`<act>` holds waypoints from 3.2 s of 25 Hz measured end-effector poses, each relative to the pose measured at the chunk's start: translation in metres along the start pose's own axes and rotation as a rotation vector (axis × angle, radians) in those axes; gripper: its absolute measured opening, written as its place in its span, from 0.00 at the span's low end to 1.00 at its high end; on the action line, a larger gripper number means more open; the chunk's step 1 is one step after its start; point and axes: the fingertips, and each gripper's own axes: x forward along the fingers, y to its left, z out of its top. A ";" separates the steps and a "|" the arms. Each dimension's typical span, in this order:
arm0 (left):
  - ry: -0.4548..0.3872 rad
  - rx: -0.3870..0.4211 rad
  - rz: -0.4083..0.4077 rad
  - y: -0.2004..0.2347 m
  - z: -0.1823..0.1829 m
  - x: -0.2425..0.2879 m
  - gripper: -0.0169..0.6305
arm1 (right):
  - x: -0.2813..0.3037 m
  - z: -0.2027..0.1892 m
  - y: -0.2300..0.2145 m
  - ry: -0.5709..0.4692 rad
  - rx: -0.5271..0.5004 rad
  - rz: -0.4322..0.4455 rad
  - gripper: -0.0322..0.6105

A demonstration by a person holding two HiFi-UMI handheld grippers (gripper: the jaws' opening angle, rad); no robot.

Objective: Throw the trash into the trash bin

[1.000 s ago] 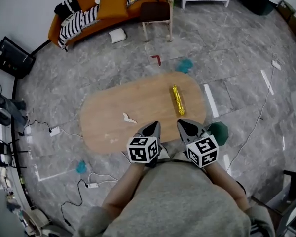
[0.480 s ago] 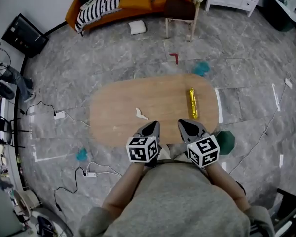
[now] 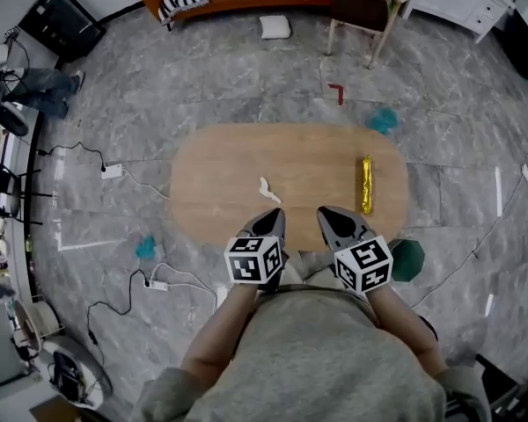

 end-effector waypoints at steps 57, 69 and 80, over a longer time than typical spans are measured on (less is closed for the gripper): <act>0.172 -0.166 0.136 0.181 -0.080 0.157 0.04 | 0.179 -0.093 -0.021 0.205 0.106 0.080 0.06; 0.214 -0.165 0.140 0.199 -0.108 0.181 0.04 | 0.192 -0.118 -0.025 0.227 0.135 0.079 0.06; 0.243 -0.170 0.129 0.211 -0.132 0.201 0.29 | 0.199 -0.137 -0.026 0.234 0.171 0.071 0.06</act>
